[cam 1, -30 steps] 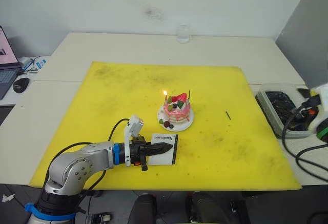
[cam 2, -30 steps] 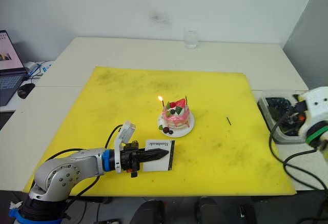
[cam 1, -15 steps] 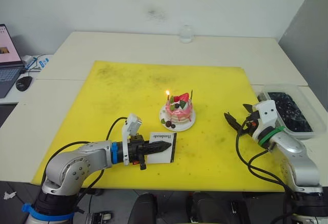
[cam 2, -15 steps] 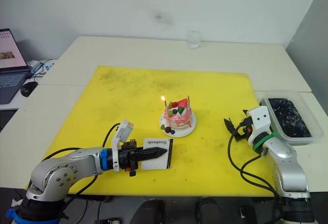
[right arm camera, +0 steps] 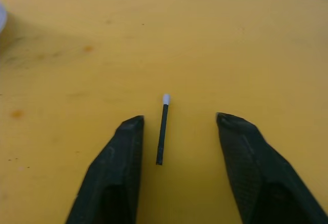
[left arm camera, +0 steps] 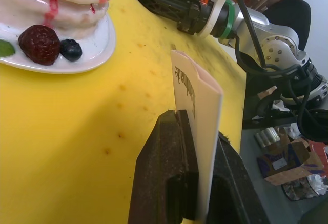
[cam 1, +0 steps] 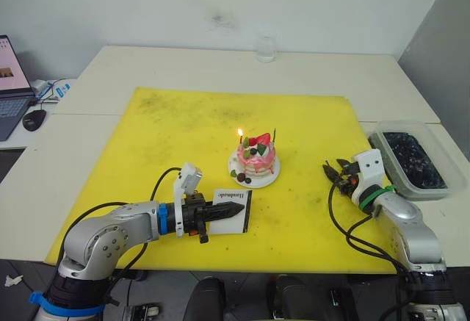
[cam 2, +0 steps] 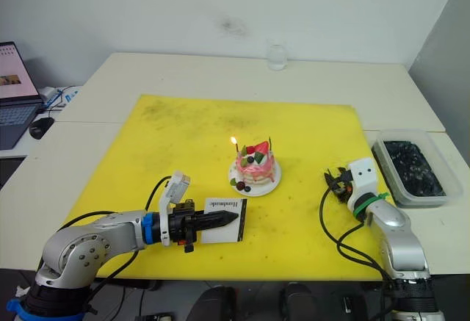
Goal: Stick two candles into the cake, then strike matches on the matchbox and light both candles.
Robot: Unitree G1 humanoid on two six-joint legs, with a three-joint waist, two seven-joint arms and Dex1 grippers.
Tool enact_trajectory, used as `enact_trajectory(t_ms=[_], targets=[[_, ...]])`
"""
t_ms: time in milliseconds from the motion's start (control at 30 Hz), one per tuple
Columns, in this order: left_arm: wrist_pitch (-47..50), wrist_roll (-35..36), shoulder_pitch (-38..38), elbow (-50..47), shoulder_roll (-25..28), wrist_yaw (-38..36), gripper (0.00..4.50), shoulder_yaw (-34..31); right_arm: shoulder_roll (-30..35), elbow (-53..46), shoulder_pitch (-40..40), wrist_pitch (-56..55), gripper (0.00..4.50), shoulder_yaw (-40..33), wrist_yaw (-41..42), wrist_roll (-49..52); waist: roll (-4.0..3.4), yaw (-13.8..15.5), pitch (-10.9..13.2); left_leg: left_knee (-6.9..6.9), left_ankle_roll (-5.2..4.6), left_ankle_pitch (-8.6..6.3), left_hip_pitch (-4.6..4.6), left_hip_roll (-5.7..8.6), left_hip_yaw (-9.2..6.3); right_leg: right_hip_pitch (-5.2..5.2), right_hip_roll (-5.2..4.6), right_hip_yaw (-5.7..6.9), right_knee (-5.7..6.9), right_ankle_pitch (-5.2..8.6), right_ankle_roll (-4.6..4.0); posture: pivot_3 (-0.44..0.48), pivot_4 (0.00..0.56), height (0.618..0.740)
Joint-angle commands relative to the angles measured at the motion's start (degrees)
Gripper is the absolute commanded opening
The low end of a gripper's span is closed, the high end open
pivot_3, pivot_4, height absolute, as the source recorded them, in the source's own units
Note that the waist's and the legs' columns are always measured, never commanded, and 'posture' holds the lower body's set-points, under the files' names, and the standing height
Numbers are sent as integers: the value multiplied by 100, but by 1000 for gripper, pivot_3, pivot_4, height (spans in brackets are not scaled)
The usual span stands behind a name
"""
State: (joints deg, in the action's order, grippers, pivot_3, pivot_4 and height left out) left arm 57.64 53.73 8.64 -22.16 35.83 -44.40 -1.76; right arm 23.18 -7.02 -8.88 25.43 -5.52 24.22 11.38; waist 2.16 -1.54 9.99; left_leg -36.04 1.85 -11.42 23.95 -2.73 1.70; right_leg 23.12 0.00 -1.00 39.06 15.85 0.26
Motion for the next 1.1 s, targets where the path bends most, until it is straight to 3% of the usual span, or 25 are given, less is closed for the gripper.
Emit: enact_trajectory(t_ms=[33, 100, 433, 667, 833, 1100], targets=[[-67, 25, -6, -157, 9, -21, 0, -44, 10, -130, 19, 292, 749, 14, -99, -13, 0, 0, 0, 0, 0, 0, 0, 0, 0, 0, 0, 0, 0, 0, 0, 0, 150, 740], [-68, 29, -40, -185, 10, -16, 0, -44, 13, -252, 53, 358, 30, 9, -56, 61, 0, 0, 0, 0, 0, 0, 0, 0, -1, 0, 0, 1, 0, 0, 0, 0, 150, 740], [-57, 75, -114, -256, 42, -22, 0, -93, 389, -1897, 379, 1169, 8, -137, 360, 711, -2, 1, 1, 6, 0, 0, 2, -4, -2, 5, -3, 2, -1, 2, -1, 0, 150, 740], [-7, 99, -17, -175, 88, -80, 0, -65, 848, -3713, 1820, 1496, 8, 175, 578, 955, -1, 12, 1, 7, 1, -1, 5, -4, -5, 4, -8, 6, -7, 4, -2, 0, 150, 740], [45, 80, 130, -103, 88, -134, 0, 23, 477, -3568, 2401, 760, 8, 756, 224, 433, -1, -7, 1, 3, 0, 0, 0, -4, -2, 4, -11, 3, -4, 2, -2, 0, 150, 740], [83, 18, 282, -23, 147, -241, 0, 70, 46, -2626, 2388, -296, 8, 1212, 87, -106, 1, -4, 0, 1, 0, 0, -1, 0, -2, 3, -15, 3, -6, 6, -14, 0, 150, 740]])
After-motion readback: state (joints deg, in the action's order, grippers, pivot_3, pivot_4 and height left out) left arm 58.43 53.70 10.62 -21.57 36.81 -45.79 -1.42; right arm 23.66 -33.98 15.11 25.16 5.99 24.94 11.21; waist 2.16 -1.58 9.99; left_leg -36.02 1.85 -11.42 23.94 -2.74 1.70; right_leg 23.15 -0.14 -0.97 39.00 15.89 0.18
